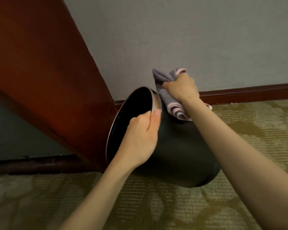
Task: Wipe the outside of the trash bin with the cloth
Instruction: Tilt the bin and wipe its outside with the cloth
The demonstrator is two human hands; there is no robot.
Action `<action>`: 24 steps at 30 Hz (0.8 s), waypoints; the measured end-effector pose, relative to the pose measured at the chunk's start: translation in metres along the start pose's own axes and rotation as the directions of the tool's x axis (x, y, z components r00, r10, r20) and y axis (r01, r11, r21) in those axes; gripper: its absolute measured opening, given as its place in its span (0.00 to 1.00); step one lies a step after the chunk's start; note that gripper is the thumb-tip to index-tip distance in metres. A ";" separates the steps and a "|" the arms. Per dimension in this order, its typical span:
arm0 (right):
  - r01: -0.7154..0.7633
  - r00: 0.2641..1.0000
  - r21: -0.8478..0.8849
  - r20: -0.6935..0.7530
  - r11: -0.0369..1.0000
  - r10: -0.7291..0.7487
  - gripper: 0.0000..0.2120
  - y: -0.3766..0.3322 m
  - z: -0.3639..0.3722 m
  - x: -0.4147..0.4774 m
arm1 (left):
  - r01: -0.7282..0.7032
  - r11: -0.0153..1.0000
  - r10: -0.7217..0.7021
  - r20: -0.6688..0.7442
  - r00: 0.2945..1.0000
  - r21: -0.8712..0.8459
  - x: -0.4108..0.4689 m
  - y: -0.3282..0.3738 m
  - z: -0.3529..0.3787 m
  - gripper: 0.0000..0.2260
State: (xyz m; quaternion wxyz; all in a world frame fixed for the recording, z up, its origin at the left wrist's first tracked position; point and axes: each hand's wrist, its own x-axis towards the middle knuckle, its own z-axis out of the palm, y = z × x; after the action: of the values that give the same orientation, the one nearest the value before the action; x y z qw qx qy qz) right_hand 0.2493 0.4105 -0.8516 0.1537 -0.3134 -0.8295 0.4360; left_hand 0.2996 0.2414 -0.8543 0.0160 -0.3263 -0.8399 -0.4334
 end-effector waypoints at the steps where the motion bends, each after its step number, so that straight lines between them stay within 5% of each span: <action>1: 0.035 0.998 0.014 -0.050 0.999 -0.035 0.21 -0.005 0.000 -0.010 | 0.023 1.000 -0.023 -0.025 0.999 0.009 0.004 -0.001 0.000 0.21; 5: 0.181 0.962 0.110 -0.228 0.977 -0.152 0.12 -0.017 0.008 -0.050 | 0.128 0.991 -0.124 -0.102 0.987 0.026 0.022 -0.009 -0.005 0.22; 11: 0.265 0.939 0.224 -0.280 0.938 -0.199 0.16 -0.007 0.019 -0.075 | 0.163 0.986 -0.159 -0.125 0.979 0.026 0.033 -0.018 -0.014 0.21; 16: 0.255 0.938 0.042 -0.253 0.966 -0.237 0.21 0.030 0.014 -0.059 | 0.202 0.978 -0.195 -0.133 0.972 0.042 0.033 -0.030 -0.024 0.21; 24: 0.034 0.975 -0.200 -0.210 0.979 -0.077 0.20 0.089 -0.004 -0.033 | 0.384 0.923 -0.372 -0.203 0.906 0.023 0.031 -0.057 -0.043 0.21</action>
State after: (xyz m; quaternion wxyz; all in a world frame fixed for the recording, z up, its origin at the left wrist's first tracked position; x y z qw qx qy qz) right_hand 0.3108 0.4292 -0.9210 0.2238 -0.3493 -0.8549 0.3114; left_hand 0.2326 0.2025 -0.8588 0.0239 -0.1130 -0.8947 -0.4314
